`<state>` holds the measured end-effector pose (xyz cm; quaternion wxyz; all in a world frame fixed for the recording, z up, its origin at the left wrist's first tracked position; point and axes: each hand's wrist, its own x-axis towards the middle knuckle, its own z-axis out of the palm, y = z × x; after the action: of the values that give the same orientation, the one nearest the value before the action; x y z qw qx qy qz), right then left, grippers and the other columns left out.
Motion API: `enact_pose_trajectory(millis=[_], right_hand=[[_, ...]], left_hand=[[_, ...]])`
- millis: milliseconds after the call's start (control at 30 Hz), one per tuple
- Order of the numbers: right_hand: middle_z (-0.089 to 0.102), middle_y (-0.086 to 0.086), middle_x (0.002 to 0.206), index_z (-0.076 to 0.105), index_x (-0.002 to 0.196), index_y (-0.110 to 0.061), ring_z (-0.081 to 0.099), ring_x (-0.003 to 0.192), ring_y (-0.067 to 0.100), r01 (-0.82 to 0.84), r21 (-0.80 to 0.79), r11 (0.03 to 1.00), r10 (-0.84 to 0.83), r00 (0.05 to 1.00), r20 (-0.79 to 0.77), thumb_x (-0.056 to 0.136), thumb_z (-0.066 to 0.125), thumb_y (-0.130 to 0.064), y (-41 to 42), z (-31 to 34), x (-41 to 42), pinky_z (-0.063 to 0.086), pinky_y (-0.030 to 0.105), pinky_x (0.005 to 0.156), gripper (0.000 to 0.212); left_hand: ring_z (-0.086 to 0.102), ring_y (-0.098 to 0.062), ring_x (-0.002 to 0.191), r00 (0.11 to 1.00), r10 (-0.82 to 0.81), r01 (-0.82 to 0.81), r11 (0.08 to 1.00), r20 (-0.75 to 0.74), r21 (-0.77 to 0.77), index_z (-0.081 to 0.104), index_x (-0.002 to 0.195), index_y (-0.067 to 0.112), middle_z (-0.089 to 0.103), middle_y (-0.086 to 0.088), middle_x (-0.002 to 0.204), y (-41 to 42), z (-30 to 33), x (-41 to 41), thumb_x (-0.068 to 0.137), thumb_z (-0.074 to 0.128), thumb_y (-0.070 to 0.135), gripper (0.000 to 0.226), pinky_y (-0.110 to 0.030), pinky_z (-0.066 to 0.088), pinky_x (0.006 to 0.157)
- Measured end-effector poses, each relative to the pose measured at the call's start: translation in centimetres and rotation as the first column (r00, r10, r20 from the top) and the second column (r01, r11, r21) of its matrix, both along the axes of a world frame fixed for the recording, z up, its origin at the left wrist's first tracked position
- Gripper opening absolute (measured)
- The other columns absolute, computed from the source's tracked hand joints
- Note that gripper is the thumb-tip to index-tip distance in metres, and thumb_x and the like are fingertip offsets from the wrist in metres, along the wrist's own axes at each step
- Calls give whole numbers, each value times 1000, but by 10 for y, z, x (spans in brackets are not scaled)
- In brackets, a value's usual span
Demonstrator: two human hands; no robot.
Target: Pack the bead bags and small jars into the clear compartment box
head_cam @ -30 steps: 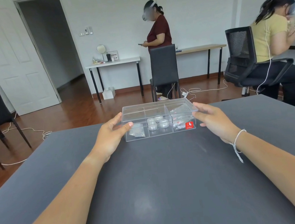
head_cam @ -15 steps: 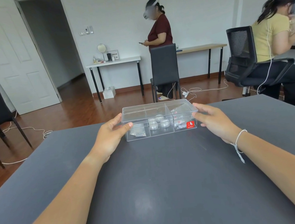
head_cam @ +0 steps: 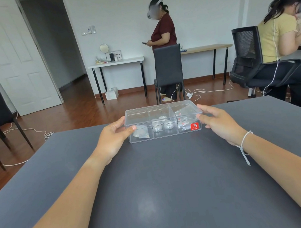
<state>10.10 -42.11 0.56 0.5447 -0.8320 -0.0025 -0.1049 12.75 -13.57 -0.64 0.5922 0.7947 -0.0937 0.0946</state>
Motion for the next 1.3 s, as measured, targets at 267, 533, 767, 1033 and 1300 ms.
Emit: enact_pose_trajectory(millis=[267, 533, 767, 1033, 1300], right_hand=[[47, -1, 140, 42, 135, -22, 48, 123, 20, 6, -11, 1000, -6, 1000, 9, 91, 49, -22, 1, 0, -1, 41, 39, 104, 44], [51, -1, 136, 47, 130, -24, 49, 120, 19, 14, -19, 1000, -14, 999, 31, 90, 51, -20, 3, 0, -3, 42, 41, 102, 40], [51, -1, 135, 48, 128, -24, 49, 118, 17, 18, -22, 1000, -17, 999, 42, 90, 51, -21, 3, 0, -3, 44, 38, 98, 38], [51, -2, 135, 49, 128, -25, 48, 116, 14, 16, -27, 1000, -15, 999, 51, 90, 51, -21, 3, -1, -1, 44, 39, 100, 38], [51, -5, 131, 39, 134, -25, 56, 97, 16, 17, -88, 996, -8, 995, 97, 87, 55, -23, 3, -9, 0, 42, 23, 74, 50]], left_hand=[[51, 29, 78, 1000, 11, -10, 999, -22, 44, 54, 124, 24, 61, 41, 73, 2, -2, 2, 79, 67, 21, 47, 3, 37, 65], [51, 29, 75, 999, 8, -7, 999, -38, 46, 51, 126, 23, 57, 33, 88, 5, -4, 4, 79, 66, 22, 49, 4, 35, 65], [54, 21, 85, 998, -26, 28, 999, -49, 39, 50, 128, 23, 61, 22, 102, 6, -4, 4, 81, 65, 21, 49, -2, 35, 78], [54, 3, 104, 997, -43, 44, 999, -61, 25, 49, 129, 23, 61, 12, 113, 5, -2, 3, 81, 64, 22, 50, -16, 32, 92], [49, 0, 106, 998, 18, -14, 998, -62, 60, 35, 138, 19, 53, 10, 124, 0, -1, -5, 79, 66, 27, 67, -18, 31, 90]])
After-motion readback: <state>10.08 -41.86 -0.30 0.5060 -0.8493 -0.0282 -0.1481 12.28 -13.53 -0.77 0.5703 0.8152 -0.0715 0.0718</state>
